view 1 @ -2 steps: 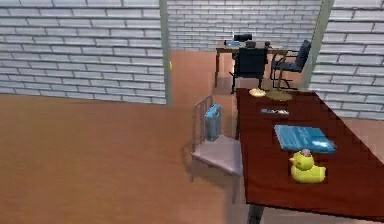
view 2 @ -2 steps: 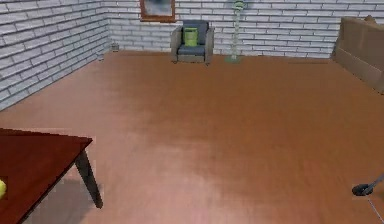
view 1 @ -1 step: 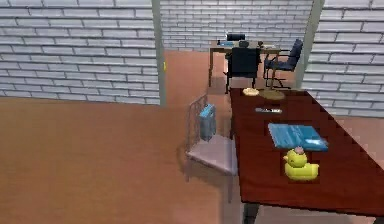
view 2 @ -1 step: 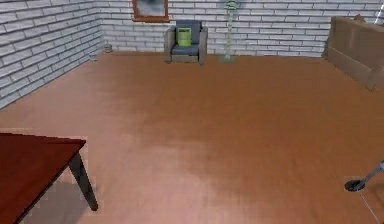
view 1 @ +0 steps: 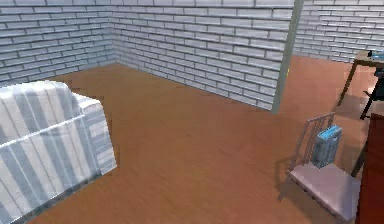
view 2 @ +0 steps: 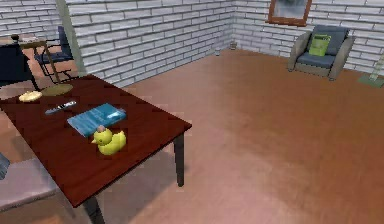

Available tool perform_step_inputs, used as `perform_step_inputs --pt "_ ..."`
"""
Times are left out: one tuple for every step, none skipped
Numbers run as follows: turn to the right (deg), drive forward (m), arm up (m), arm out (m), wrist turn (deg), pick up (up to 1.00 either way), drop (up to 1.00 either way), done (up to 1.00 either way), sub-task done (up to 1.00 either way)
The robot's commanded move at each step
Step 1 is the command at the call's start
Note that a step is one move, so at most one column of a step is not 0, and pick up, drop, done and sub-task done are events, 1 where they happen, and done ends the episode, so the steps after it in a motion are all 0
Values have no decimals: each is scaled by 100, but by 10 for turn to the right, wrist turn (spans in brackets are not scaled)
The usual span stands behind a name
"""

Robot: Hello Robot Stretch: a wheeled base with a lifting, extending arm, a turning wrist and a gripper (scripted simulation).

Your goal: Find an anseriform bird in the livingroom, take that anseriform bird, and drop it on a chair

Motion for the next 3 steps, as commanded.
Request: perform_step_inputs --pt "0 15 0 0 0 0 0 0 0" --pt "60 0 0 0 0 0 0 0 0" --pt "0 30 0 0 0 0 0 0 0"
